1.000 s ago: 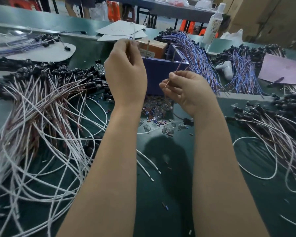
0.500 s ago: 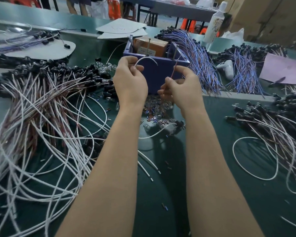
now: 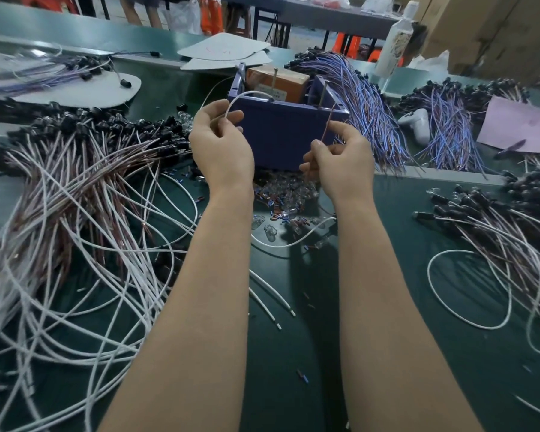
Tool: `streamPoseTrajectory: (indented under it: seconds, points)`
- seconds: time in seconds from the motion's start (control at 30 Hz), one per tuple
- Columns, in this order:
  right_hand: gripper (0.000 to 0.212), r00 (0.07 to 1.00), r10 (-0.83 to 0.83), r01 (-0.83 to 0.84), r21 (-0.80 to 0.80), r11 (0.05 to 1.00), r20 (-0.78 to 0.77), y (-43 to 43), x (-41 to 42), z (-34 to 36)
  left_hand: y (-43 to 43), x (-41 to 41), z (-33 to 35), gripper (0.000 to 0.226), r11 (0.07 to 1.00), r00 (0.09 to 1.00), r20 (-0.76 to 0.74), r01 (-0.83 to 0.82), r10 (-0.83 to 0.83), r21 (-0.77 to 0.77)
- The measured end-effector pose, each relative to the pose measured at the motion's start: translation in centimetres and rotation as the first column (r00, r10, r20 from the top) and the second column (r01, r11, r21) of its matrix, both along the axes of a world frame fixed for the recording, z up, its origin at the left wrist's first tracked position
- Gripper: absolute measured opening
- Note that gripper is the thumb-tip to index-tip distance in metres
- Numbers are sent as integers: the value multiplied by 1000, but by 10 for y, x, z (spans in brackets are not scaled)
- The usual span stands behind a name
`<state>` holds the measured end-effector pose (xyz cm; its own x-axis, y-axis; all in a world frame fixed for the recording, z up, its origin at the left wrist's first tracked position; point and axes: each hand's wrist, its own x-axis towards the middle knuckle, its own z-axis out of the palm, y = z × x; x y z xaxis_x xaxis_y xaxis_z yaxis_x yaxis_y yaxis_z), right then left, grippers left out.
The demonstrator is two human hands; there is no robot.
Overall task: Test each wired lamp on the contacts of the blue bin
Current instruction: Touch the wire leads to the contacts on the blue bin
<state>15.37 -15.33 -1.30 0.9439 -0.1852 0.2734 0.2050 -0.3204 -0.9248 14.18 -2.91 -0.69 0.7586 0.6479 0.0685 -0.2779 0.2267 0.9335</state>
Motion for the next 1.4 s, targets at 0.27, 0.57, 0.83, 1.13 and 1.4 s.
streamPoseTrajectory:
  seconds: [0.27,0.57,0.83,1.13,1.4]
  points:
    - [15,1000,-19,18,28,999,1,-1,0,0,0,0,2,28,995,1000,14,19,-18,-93]
    - [15,1000,-19,19,-14,1000,10,-4,0,3,0,-1,2,28,994,999,23,27,-25,-106]
    - [29,1000,-8,5,-105,994,-26,-12,2,9,1,1,2,30,995,999,41,38,-34,-96]
    - [46,995,-97,95,-339,936,10,16,-3,1,1,3,0,30,994,999,36,40,-37,-100]
    - [52,993,-114,118,-332,936,32,28,-8,0,-1,4,0,28,995,999,40,37,-33,-91]
